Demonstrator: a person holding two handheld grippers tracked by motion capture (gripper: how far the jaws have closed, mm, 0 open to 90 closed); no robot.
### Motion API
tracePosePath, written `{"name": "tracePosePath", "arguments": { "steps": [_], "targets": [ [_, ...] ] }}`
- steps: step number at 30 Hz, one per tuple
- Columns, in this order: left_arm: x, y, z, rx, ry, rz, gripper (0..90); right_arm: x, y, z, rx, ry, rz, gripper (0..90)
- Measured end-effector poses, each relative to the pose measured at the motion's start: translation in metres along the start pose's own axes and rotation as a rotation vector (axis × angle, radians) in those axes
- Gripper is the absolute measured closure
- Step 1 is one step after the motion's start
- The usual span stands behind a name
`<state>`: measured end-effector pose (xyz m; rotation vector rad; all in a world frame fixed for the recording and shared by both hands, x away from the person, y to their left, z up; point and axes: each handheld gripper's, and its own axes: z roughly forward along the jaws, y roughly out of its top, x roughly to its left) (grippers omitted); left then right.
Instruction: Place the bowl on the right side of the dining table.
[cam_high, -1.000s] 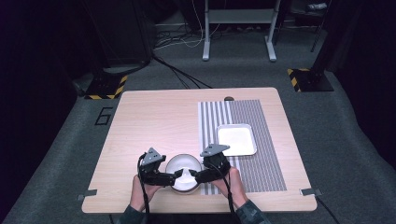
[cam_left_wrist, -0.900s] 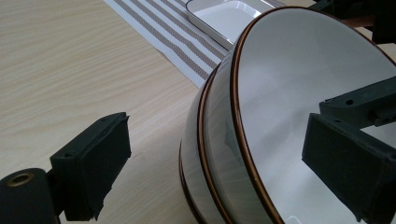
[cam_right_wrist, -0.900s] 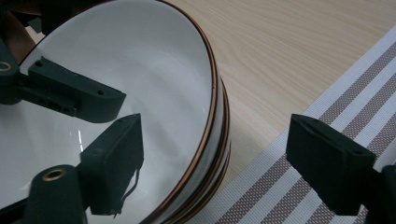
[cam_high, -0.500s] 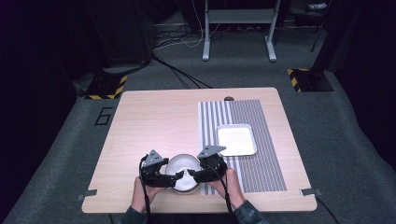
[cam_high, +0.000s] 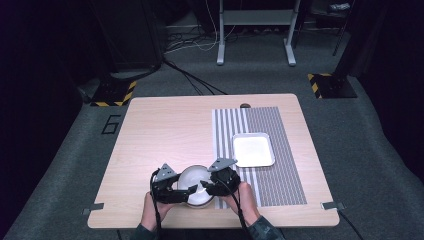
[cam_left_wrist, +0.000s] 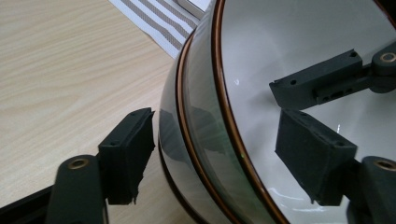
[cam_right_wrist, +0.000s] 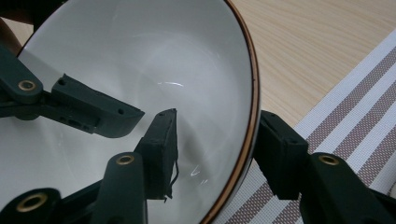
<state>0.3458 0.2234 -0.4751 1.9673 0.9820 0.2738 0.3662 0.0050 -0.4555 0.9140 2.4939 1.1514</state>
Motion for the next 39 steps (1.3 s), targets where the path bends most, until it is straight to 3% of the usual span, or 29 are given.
{"name": "tracePosePath", "arguments": {
  "steps": [8, 15, 18, 27, 39],
  "targets": [
    [-0.002, 0.000, 0.001, 0.018, 0.025, -0.007, 31.1, 0.002, -0.001, 0.000, 0.026, -0.015, 0.013, 52.6],
    [-0.007, -0.002, 0.005, 0.034, 0.081, 0.025, 35.8, 0.003, -0.002, 0.002, 0.031, -0.041, -0.010, 54.8],
    [-0.008, -0.002, 0.005, 0.018, 0.094, 0.018, 37.9, 0.003, -0.002, 0.001, 0.027, -0.046, -0.008, 56.1],
    [-0.010, 0.002, -0.002, -0.015, 0.143, 0.054, 51.5, 0.005, 0.001, -0.003, 0.001, -0.083, -0.015, 64.3],
    [-0.017, 0.007, -0.009, -0.054, 0.221, 0.125, 62.7, 0.013, 0.005, -0.011, -0.047, -0.173, -0.103, 75.9]
  ]
}}
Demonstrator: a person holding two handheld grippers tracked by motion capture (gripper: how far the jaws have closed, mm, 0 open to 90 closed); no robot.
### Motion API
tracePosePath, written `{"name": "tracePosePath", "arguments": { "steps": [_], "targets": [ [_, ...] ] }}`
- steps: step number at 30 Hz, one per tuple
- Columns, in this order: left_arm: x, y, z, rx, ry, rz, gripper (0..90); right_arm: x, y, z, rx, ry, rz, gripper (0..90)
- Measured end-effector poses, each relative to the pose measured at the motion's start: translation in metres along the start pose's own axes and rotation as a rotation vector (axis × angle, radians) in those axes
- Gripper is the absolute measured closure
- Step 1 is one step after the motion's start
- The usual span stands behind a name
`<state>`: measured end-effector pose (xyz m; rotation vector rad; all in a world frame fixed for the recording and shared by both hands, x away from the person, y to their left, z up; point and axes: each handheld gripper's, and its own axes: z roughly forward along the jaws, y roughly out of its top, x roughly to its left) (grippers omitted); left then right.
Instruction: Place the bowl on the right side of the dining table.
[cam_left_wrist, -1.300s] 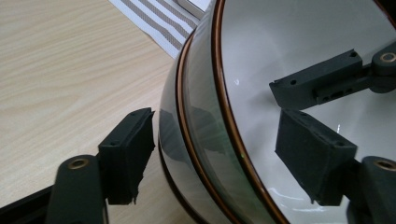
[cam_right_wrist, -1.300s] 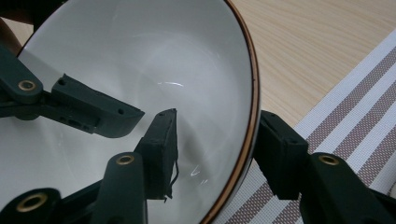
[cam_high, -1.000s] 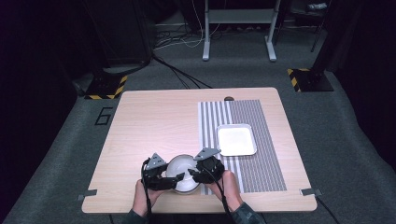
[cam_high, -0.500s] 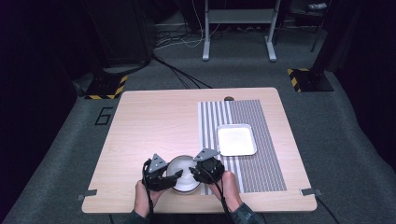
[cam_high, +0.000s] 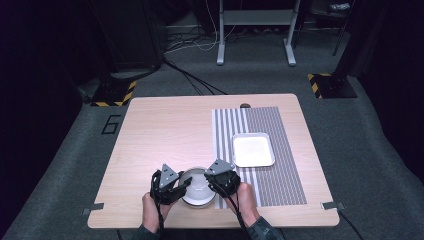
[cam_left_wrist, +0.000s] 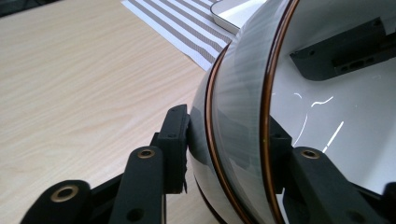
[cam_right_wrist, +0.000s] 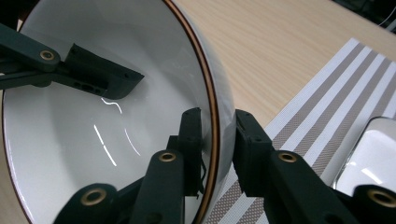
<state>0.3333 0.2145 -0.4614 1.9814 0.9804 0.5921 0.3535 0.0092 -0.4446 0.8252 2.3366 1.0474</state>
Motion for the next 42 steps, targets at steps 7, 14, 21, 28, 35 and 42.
{"name": "tracePosePath", "arguments": {
  "steps": [7, 14, 21, 28, 35, 42],
  "targets": [
    [-0.003, 0.005, -0.006, -0.032, 0.043, 0.061, 72.2, 0.002, 0.004, -0.003, -0.025, -0.029, -0.030, 80.2],
    [-0.001, 0.005, -0.007, -0.054, 0.046, 0.063, 77.9, 0.003, 0.008, -0.002, -0.046, -0.041, -0.032, 81.4],
    [-0.003, 0.007, -0.011, -0.094, 0.062, 0.065, 81.1, 0.006, 0.011, -0.004, -0.058, -0.053, -0.050, 82.2],
    [-0.003, 0.011, -0.016, -0.105, 0.060, 0.074, 81.6, 0.008, 0.014, -0.009, -0.072, -0.057, -0.057, 82.2],
    [-0.006, 0.019, -0.022, -0.122, 0.063, 0.082, 81.6, 0.007, 0.018, -0.017, -0.097, -0.069, -0.064, 82.1],
    [-0.007, 0.029, -0.025, -0.130, 0.065, 0.100, 81.5, 0.003, 0.022, -0.024, -0.117, -0.074, -0.060, 82.1]
  ]
}}
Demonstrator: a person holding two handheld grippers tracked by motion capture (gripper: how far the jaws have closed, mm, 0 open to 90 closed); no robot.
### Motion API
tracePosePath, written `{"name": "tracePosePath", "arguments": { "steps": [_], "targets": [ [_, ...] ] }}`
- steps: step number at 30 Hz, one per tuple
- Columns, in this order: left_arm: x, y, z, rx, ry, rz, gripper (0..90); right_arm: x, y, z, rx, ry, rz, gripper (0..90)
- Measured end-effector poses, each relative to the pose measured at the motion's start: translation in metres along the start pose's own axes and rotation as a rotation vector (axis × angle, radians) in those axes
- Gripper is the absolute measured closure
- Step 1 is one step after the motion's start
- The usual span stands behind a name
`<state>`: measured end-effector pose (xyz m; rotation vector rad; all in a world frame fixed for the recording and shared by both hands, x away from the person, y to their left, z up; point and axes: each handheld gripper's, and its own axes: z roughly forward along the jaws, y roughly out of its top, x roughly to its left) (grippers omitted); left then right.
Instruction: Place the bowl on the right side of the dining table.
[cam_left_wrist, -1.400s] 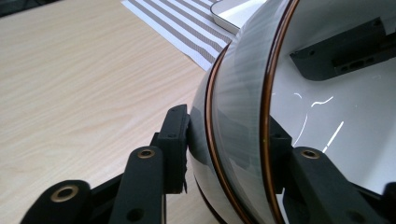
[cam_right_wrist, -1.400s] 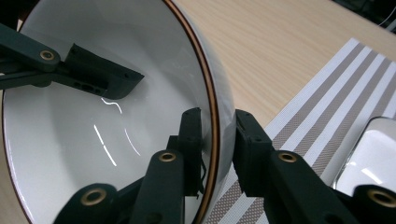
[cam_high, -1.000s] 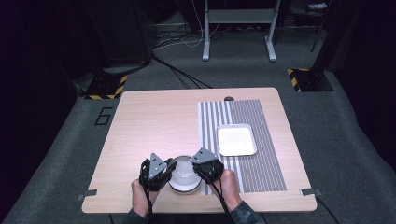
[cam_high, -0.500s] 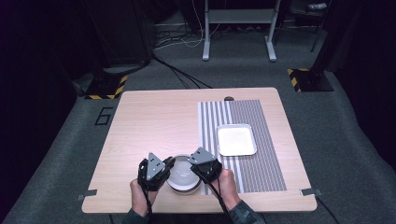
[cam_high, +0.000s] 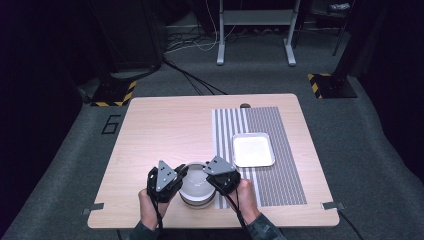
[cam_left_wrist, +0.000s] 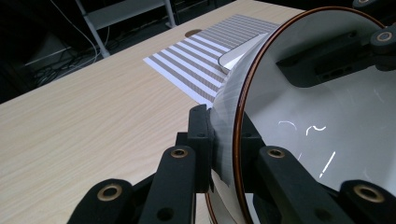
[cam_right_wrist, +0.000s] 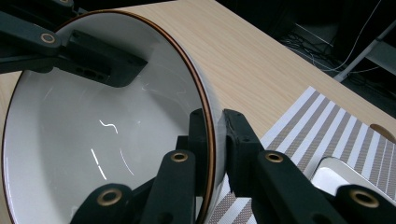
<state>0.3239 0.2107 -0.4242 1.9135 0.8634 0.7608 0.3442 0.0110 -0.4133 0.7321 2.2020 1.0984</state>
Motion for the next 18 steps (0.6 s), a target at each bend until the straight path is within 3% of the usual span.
{"name": "tracePosePath", "arguments": {
  "steps": [18],
  "targets": [
    [-0.005, 0.022, 0.001, -0.036, -0.012, 0.023, 81.4, -0.013, 0.007, -0.017, -0.037, -0.039, 0.003, 82.1]
  ]
}}
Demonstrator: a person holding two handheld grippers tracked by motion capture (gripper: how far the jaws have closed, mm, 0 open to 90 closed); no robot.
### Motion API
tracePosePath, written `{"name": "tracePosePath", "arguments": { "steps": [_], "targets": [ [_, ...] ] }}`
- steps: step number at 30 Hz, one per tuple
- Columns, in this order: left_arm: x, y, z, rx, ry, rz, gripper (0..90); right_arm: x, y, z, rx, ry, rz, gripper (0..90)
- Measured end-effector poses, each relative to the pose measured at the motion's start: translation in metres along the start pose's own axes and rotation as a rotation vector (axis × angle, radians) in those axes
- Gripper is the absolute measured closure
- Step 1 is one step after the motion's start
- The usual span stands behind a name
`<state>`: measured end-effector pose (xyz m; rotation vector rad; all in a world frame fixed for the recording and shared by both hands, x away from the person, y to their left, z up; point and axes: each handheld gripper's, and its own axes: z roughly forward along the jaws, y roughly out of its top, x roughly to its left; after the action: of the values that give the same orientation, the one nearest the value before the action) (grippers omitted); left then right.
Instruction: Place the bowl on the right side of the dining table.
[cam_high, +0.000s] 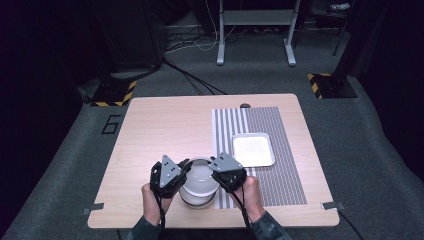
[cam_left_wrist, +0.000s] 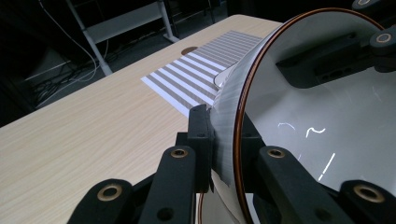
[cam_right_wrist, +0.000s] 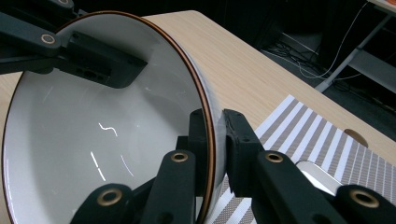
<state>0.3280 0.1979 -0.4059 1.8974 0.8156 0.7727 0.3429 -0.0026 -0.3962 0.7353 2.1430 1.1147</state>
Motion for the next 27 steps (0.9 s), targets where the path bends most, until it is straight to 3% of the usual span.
{"name": "tracePosePath", "arguments": {
  "steps": [27],
  "targets": [
    [-0.002, 0.027, 0.014, -0.035, -0.022, 0.034, 81.8, -0.021, 0.006, -0.014, -0.029, -0.055, 0.028, 82.2]
  ]
}}
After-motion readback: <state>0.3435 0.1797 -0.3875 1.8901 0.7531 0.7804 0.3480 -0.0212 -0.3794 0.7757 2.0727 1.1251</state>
